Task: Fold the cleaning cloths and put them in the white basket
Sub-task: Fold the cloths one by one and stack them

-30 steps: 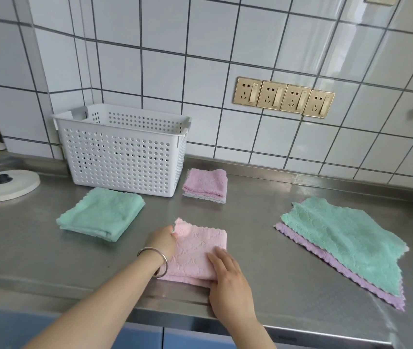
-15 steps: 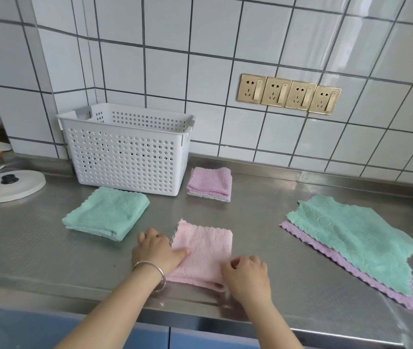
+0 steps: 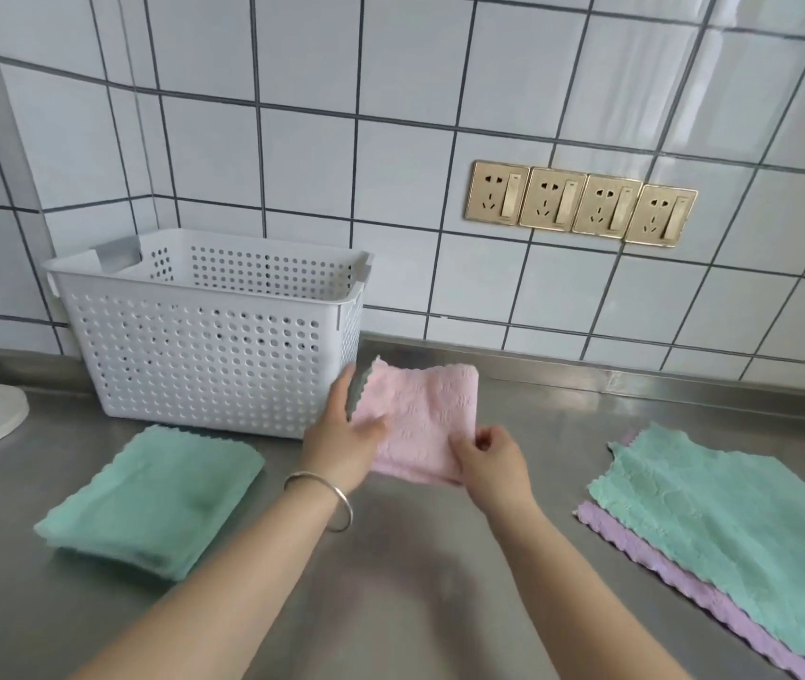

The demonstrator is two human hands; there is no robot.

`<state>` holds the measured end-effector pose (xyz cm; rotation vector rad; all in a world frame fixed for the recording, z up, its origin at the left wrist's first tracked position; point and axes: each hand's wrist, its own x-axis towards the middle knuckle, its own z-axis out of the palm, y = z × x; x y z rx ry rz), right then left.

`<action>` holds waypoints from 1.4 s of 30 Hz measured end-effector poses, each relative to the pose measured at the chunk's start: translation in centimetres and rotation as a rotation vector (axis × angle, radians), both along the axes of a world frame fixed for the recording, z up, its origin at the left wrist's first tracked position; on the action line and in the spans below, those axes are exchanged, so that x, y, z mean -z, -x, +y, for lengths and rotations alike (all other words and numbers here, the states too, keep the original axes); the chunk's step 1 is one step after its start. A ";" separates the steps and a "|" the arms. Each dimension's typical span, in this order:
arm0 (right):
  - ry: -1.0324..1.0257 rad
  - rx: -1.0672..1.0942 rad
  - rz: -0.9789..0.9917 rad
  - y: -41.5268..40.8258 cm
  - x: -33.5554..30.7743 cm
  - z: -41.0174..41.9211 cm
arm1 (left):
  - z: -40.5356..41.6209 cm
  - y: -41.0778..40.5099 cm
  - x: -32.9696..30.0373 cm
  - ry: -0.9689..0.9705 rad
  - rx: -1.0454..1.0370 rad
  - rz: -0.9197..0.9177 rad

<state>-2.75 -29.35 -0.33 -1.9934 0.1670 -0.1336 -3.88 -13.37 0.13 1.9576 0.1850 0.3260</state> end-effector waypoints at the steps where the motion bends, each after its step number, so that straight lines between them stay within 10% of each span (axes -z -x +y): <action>1: -0.007 -0.005 -0.012 -2.0 -0.6 0.1 | -0.1 -1.6 -0.7 -0.074 0.038 -0.015; 13: -0.063 0.084 0.114 -13.1 3.6 2.0 | 0.1 -13.5 3.5 -0.422 0.090 0.277; 35: 0.074 0.127 -0.061 -12.4 6.2 2.6 | 0.2 -15.1 5.8 -0.531 0.129 0.224; 42: 0.142 0.061 0.095 -11.5 4.5 -0.7 | -1.3 -13.5 3.8 -1.115 -0.014 -0.076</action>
